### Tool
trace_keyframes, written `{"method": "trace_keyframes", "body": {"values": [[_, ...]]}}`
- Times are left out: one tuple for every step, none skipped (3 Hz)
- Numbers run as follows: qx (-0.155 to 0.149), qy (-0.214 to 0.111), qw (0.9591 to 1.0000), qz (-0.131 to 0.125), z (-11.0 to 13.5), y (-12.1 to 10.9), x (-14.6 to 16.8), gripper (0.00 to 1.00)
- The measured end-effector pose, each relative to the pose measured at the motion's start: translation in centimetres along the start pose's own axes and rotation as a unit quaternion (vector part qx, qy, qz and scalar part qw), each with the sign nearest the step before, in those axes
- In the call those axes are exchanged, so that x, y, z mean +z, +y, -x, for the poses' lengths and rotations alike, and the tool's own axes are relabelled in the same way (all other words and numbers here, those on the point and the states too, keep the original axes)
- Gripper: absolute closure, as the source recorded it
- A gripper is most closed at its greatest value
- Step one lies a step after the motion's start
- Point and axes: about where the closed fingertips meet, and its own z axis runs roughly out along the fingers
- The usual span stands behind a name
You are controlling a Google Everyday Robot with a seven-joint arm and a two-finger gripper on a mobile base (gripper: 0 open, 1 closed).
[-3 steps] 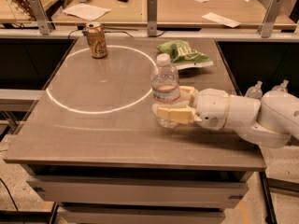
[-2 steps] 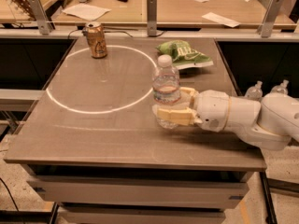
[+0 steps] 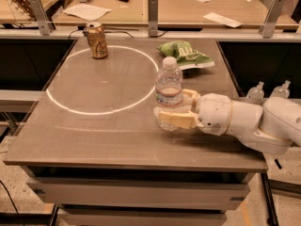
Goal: Place water bottle upright
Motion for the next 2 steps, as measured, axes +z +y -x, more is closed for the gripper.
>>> {"method": "trace_keyframes", "body": {"values": [[-0.006,-0.001,1.0000,0.003,0.30,0.02,-0.18,0.13],[-0.011,0.006,0.9999,0.008,0.56,0.05,-0.43,0.00]]}}
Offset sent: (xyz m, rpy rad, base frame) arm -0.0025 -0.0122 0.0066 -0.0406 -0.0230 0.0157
